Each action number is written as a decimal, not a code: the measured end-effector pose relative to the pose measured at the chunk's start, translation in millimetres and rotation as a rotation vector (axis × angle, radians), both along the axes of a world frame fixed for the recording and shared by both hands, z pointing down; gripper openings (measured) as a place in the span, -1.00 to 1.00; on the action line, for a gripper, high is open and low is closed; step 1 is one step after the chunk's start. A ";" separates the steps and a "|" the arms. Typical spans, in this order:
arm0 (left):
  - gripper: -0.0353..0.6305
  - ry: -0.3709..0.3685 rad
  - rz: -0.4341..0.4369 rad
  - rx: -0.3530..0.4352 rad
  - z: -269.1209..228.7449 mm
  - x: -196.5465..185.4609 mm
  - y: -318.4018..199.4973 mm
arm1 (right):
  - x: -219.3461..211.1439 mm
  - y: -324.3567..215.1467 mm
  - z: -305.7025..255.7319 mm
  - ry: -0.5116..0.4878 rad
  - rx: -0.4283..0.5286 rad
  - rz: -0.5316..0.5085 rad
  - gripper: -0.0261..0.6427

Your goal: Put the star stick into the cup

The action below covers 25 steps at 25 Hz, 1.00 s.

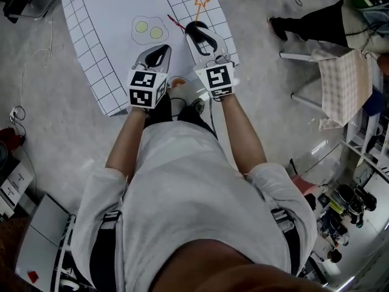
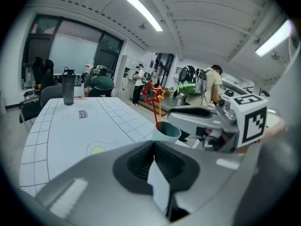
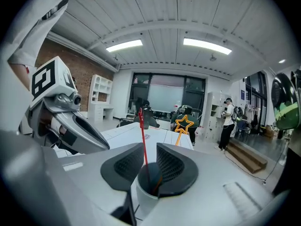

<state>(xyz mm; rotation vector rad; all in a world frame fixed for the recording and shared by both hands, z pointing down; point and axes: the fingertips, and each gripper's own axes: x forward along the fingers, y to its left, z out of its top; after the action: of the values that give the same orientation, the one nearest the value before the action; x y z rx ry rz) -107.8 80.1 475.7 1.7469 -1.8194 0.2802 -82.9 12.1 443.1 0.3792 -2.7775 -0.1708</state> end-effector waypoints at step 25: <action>-0.88 -0.183 -0.259 0.270 -99.0 140.3 22.3 | 168.4 41.2 -90.7 -0.172 -0.095 0.097 -0.93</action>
<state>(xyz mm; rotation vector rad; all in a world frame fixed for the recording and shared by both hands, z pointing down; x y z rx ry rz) 32.5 102.4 376.7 1.6769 -2.2799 0.0948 85.6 53.3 352.4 0.5264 -2.9136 0.0183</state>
